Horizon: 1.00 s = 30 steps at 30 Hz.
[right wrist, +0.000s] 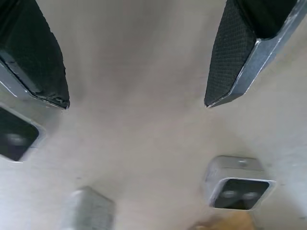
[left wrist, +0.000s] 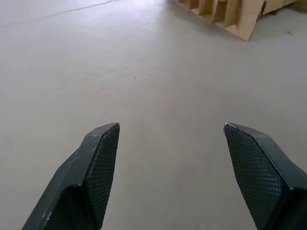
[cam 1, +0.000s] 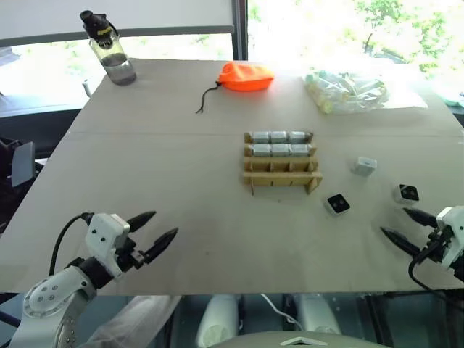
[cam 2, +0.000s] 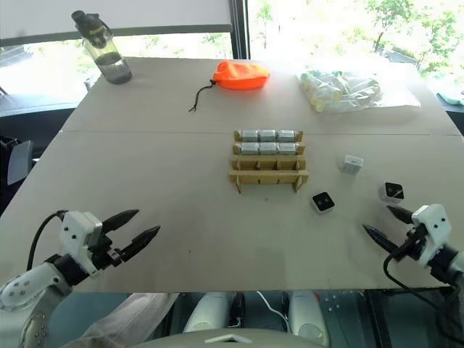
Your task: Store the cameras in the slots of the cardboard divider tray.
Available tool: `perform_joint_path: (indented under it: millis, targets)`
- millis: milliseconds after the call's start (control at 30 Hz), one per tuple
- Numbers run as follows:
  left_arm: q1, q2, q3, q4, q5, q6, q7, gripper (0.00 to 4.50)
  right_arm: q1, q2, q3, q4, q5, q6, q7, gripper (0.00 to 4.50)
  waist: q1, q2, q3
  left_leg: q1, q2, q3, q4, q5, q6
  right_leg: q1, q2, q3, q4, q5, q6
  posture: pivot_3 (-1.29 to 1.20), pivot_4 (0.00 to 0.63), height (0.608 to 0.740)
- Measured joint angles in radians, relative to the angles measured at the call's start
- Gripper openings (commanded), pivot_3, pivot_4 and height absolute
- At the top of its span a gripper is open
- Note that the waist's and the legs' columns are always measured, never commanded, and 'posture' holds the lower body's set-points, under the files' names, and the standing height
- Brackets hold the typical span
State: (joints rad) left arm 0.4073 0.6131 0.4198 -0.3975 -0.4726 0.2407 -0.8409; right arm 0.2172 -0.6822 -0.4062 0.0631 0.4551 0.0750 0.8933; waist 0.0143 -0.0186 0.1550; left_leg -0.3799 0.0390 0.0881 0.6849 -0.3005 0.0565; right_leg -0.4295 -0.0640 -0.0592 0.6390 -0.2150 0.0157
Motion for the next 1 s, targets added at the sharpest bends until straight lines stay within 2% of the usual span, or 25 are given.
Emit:
perform_joint_path:
  millis: [200,267,433,767,867,967,1000]
  targets:
    - [-0.054,0.121,-0.012,-0.098,-0.160,0.110,-0.133,3.59,-0.051,0.020,-0.010,0.009,-0.020,0.078,-0.153,4.46,0.000,0.001,0.000,0.000,0.000,-0.001,0.000,0.000,0.000,0.000,0.000,0.000,0.000,0.000,0.000,0.00,0.150,0.740]
    - [-0.073,0.191,-0.024,-0.120,-0.199,0.134,-0.204,3.59,-0.075,0.059,-0.023,-0.006,-0.014,0.125,-0.227,4.46,-0.002,0.002,0.000,0.000,0.000,0.000,0.000,0.000,-0.001,0.000,0.001,0.000,0.001,0.000,0.000,0.00,0.150,0.740]
    - [-0.158,0.267,-0.026,-0.140,-0.264,0.167,-0.283,3.59,-0.137,0.132,-0.030,-0.010,-0.012,0.181,-0.362,4.46,-0.002,0.003,0.000,0.000,0.000,0.001,0.000,0.001,-0.001,0.000,0.001,0.001,0.001,0.000,0.000,0.00,0.150,0.740]
    - [-0.248,0.302,-0.026,-0.142,-0.316,0.204,-0.316,3.59,-0.158,0.142,-0.025,0.008,-0.053,0.154,-0.381,4.46,-0.004,0.004,-0.001,0.000,0.000,0.002,0.000,0.003,-0.005,0.000,0.002,0.002,0.001,0.000,0.001,0.00,0.150,0.740]
    - [-0.247,0.301,-0.027,-0.142,-0.316,0.205,-0.318,3.59,-0.160,0.142,-0.025,0.013,-0.054,0.153,-0.379,3.57,-0.003,0.004,-0.001,0.000,0.000,0.002,0.000,0.003,-0.005,0.000,0.002,0.002,0.001,0.000,0.001,0.00,0.150,0.740]
    - [-0.247,0.295,-0.028,-0.143,-0.316,0.205,-0.313,3.59,-0.161,0.142,-0.024,0.013,-0.054,0.156,-0.373,2.09,-0.003,0.004,-0.001,0.000,0.000,0.002,0.000,0.003,-0.005,0.000,0.002,0.002,0.001,0.000,0.001,0.00,0.150,0.740]
    - [-0.246,0.292,-0.028,-0.144,-0.316,0.207,-0.311,3.59,-0.164,0.141,-0.023,0.012,-0.054,0.159,-0.372,1.76,-0.003,0.004,-0.001,0.001,0.000,0.002,0.000,0.003,-0.005,0.000,0.002,0.002,0.001,0.000,0.001,0.00,0.150,0.740]
